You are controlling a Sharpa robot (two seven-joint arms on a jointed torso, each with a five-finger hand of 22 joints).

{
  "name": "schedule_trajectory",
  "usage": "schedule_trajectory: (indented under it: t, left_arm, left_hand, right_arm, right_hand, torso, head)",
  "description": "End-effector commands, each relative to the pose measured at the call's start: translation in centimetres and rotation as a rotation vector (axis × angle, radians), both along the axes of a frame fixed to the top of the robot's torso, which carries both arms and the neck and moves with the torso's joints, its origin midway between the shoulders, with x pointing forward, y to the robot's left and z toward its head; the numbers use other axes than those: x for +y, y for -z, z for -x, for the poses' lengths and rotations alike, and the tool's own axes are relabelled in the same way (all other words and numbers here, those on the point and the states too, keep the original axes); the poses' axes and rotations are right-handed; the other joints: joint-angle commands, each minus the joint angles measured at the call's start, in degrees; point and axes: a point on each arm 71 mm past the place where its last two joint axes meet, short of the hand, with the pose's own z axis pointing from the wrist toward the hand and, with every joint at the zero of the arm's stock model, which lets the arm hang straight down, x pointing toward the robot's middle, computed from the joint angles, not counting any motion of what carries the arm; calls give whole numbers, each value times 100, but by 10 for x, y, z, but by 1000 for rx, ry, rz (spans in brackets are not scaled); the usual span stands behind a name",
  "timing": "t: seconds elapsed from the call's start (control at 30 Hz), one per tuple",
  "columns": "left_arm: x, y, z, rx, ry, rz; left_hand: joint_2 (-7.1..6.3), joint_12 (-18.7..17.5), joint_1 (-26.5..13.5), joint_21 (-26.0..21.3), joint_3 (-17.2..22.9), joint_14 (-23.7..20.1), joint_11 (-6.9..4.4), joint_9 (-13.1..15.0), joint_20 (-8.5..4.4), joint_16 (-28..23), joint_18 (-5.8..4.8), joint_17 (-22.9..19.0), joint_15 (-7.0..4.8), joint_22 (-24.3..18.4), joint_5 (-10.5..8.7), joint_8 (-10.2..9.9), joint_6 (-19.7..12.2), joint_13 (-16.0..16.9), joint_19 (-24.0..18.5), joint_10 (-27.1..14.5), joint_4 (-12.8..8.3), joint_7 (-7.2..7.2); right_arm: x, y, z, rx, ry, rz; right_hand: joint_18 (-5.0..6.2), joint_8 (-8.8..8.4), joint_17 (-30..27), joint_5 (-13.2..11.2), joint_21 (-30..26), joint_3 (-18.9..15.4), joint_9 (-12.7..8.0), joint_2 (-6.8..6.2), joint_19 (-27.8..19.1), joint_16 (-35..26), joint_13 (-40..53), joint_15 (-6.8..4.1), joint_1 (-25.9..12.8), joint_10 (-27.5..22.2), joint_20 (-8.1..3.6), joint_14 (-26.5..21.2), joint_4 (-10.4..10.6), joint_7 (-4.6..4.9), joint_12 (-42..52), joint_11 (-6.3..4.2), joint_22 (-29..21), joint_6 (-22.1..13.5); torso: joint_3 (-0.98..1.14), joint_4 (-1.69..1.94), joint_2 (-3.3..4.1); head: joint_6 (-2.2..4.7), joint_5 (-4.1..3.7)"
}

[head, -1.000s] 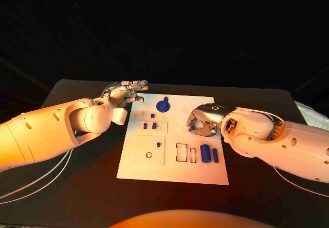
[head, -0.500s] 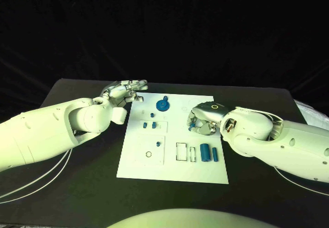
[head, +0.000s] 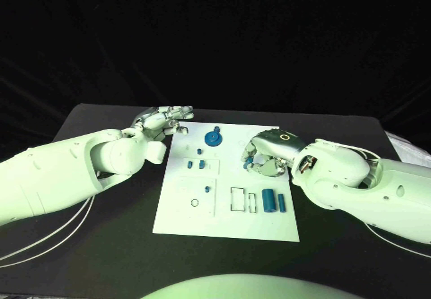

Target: Assemble the parts on the task board

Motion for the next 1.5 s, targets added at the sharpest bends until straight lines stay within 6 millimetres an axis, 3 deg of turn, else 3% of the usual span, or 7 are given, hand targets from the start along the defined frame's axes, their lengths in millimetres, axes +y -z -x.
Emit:
schedule_trajectory:
  t: [0.03, 0.27, 0.63, 1.1, 1.5]
  left_arm:
    - [-3, -1, 1, -8, 23, 6]
    - [-6, 0, 1, -9, 30, 9]
    - [-9, 0, 1, -9, 38, 12]
    - [-12, -1, 1, -8, 42, 13]
    - [-13, 0, 1, -7, 45, 14]
  left_hand:
    - [-6, 37, 48, -11, 0, -24, 11, -7, 10, -31, 61, -5, 5, -4, 2, 29, -36, -1, -39, -36, -48, 10]
    - [-6, 37, 48, -11, 0, -24, 11, -7, 10, -31, 61, -5, 5, -4, 2, 29, -36, -1, -39, -36, -48, 10]
    - [-6, 37, 48, -11, 0, -24, 11, -7, 10, -31, 61, -5, 5, -4, 2, 29, -36, -1, -39, -36, -48, 10]
    - [-5, 41, 52, -15, -1, -28, 12, -7, 10, -33, 61, -9, 5, -7, 2, 31, -37, -2, -40, -39, -53, 11]
    - [-3, 48, 58, -20, -1, -34, 12, -6, 11, -37, 62, -16, 6, -10, 2, 34, -39, -2, -42, -43, -61, 11]
  right_arm:
    - [10, -6, 7, 12, -23, -53]
    - [55, -2, 25, 59, -144, -96]
    - [100, 18, 44, 117, -259, -112]
    - [112, 43, 42, 180, -265, -80]
    - [117, 54, 42, 206, -261, -70]
  right_hand:
    - [-27, -2, 3, 19, 20, 39, -3, 78, 22, 31, 37, -21, 123, 241, -3, 112, -7, 30, 4, -193, 5, -3]
    - [-21, -5, -14, 53, 11, 91, 0, 75, 6, 21, 41, -20, 122, 258, -6, 107, -27, 33, -3, -190, -22, -6]
    - [-19, -11, -28, 100, 8, 149, 1, 66, -7, 15, 43, -18, 112, 259, -6, 100, -52, 38, -22, -185, -37, -14]
    - [-17, -13, -33, 123, 6, 179, 2, 68, -15, 13, 43, -15, 100, 259, -5, 97, -58, 42, -33, -180, -45, -16]
    - [-17, -14, -29, 132, 7, 190, 3, 71, -16, 17, 43, -14, 94, 260, -4, 97, -59, 42, -36, -180, -45, -16]
  torso:
    - [-3, 4, 5]
    - [-11, 11, 0]
    - [-15, 8, 5]
    - [4, 4, 12]
    - [1, -1, 7]
  head:
    - [-3, 31]
    - [-51, 142]
    - [-68, 228]
    - [-123, 309]
    - [-150, 331]
